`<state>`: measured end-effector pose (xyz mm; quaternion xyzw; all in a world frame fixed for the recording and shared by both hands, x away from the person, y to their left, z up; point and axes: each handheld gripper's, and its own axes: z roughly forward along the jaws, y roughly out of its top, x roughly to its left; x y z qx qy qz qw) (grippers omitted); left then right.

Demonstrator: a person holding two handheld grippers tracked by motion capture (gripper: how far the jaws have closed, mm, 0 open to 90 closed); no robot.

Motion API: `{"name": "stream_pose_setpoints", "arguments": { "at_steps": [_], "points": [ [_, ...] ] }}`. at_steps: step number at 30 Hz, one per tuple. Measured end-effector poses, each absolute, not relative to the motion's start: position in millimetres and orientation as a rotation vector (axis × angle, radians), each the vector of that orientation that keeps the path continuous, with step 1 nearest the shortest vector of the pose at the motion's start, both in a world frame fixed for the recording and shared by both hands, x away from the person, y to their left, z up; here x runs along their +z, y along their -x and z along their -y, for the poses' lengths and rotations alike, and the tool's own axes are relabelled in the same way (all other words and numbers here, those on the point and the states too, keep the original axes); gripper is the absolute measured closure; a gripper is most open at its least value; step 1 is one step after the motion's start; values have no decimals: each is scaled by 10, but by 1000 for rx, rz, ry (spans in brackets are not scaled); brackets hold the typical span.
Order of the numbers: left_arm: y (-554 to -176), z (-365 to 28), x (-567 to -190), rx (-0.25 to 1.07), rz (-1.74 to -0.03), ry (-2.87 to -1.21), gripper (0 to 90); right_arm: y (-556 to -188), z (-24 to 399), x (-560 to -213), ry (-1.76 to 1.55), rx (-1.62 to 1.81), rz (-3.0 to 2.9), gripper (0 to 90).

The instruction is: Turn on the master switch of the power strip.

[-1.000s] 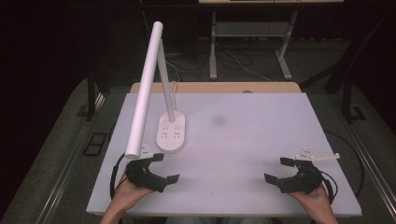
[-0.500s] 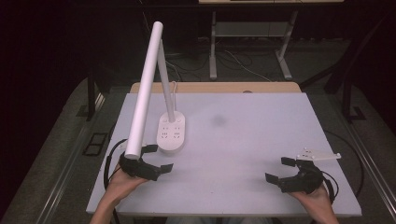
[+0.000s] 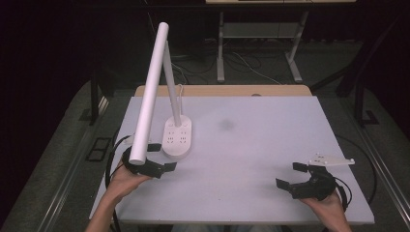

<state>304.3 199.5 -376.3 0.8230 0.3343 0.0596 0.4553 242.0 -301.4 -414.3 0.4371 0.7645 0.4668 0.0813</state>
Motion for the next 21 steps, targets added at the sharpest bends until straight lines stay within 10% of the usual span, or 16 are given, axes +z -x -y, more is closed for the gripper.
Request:
{"name": "stream_pose_setpoints", "arguments": {
  "at_steps": [21],
  "points": [
    [-3318,-2027,-3664,145,-837,-2089,30,-2419,3025,-4142,-1297,1391,-2284,0]
  ]
}}
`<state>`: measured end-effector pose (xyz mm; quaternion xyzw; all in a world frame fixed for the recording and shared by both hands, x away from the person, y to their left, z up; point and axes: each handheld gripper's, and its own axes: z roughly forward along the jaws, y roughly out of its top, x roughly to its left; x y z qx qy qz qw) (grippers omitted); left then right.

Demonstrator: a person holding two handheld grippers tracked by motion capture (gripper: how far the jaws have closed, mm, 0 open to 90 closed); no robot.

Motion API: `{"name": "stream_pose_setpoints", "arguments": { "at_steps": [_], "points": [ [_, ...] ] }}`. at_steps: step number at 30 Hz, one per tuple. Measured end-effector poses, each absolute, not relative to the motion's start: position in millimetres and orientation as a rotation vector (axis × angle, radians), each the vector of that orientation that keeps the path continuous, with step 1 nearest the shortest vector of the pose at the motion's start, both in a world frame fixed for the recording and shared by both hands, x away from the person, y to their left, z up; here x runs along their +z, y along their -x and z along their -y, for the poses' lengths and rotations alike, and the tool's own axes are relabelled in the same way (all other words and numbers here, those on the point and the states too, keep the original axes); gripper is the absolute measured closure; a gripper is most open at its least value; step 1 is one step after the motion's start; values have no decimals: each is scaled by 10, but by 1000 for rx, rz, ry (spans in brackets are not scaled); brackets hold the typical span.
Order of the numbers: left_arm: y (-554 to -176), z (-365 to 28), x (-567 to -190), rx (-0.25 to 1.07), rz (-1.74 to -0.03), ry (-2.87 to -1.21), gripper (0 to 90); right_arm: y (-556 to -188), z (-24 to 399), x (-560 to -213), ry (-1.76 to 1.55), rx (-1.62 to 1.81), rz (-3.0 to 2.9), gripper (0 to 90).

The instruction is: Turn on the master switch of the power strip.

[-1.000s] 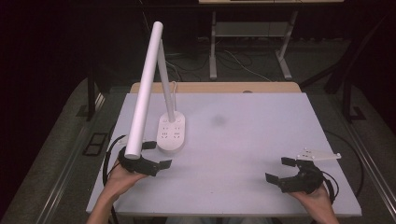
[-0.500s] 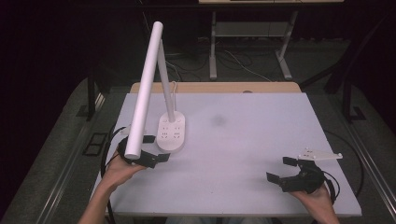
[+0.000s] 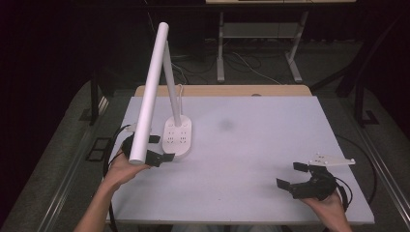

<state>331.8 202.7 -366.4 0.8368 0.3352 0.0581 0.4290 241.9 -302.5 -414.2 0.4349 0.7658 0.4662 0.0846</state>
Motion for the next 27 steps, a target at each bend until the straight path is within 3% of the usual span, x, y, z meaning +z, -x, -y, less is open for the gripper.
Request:
{"name": "stream_pose_setpoints", "arguments": {
  "at_steps": [27],
  "points": [
    [-3658,-2120,-3480,190,-860,-2156,66,-2405,3042,-4144,-1306,1385,-2291,0]
  ]
}}
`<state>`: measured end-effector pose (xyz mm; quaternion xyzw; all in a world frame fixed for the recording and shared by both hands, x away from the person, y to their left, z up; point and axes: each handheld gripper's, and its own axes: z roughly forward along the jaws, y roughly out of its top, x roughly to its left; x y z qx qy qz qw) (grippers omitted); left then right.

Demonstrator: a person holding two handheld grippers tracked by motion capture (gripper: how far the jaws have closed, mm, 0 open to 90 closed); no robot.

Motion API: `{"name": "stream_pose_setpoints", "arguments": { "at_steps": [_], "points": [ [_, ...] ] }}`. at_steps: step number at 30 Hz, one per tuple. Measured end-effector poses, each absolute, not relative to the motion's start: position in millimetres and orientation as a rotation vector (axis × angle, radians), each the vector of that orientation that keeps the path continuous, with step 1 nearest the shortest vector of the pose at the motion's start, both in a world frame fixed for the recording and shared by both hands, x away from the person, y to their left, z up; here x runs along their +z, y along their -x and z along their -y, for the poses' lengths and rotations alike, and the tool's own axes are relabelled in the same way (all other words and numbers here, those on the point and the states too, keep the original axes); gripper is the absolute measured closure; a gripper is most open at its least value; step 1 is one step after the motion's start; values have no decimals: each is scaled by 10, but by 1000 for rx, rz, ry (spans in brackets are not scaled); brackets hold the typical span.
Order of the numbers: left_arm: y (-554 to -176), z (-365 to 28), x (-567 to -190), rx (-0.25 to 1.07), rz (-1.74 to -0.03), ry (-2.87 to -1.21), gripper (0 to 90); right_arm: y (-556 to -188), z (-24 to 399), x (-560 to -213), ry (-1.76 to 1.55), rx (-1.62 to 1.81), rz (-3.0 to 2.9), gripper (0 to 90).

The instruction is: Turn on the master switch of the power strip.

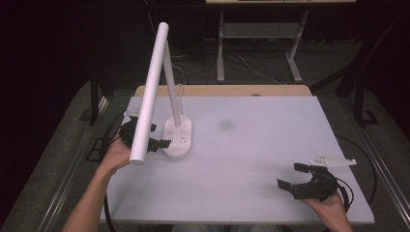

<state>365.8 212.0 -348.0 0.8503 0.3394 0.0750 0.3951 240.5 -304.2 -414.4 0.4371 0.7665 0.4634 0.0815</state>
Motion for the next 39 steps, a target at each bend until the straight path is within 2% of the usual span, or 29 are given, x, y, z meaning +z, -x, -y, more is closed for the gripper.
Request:
{"name": "stream_pose_setpoints", "arguments": {
  "at_steps": [21,39],
  "points": [
    [-3939,-2206,-3438,202,-920,-2161,123,-2397,3048,-4149,-1308,1382,-2299,0],
    [-4163,-2323,-3536,185,-1021,-2063,212,-2397,3068,-4152,-1307,1381,-2293,0]
  ]
}}
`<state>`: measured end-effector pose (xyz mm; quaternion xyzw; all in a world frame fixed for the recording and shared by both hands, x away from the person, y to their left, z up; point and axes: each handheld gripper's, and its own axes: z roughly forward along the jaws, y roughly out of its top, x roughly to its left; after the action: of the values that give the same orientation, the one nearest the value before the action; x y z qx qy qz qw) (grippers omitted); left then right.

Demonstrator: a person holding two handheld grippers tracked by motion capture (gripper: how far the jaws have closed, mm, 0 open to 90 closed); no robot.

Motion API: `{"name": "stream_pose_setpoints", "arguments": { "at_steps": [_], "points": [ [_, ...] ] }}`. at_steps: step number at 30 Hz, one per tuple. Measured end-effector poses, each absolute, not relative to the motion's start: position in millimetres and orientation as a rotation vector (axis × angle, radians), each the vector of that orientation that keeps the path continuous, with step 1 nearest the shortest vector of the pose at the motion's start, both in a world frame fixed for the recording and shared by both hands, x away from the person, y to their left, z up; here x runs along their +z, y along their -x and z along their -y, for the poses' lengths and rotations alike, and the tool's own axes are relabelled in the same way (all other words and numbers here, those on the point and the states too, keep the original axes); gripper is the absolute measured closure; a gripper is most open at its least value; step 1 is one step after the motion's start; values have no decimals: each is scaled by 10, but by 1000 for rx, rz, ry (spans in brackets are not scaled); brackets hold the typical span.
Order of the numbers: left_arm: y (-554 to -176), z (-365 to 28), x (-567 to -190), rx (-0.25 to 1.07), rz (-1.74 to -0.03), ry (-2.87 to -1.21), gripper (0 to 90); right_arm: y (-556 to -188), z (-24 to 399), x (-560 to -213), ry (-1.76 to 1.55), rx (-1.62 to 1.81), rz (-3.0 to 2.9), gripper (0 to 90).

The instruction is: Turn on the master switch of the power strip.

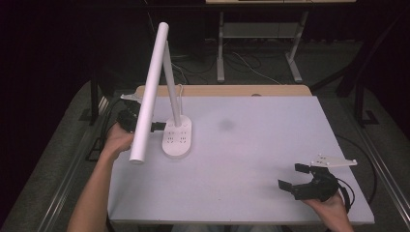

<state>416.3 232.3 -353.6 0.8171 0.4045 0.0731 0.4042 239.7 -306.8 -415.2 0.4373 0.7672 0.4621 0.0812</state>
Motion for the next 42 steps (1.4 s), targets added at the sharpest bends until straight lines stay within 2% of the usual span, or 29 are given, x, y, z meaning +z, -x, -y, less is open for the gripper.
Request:
{"name": "stream_pose_setpoints", "arguments": {
  "at_steps": [12,29,31,33,38,42],
  "points": [
    [-4263,-2331,-3626,204,-1099,-1995,428,-2397,3078,-4159,-1315,1382,-2294,0],
    [-4434,-2313,-3815,146,-1157,-1924,651,-2400,3091,-4175,-1323,1383,-2295,0],
    [-4450,-2311,-3840,163,-1159,-1920,712,-2409,3107,-4185,-1332,1380,-2293,0],
    [-4454,-2303,-3860,163,-1171,-1899,733,-2410,3111,-4186,-1333,1382,-2291,0],
    [-4474,-2290,-3899,166,-1183,-1885,892,-2410,3115,-4186,-1338,1383,-2288,0],
    [-4497,-2262,-3933,166,-1190,-1889,895,-2410,3110,-4189,-1337,1380,-2292,0]
  ]
}}
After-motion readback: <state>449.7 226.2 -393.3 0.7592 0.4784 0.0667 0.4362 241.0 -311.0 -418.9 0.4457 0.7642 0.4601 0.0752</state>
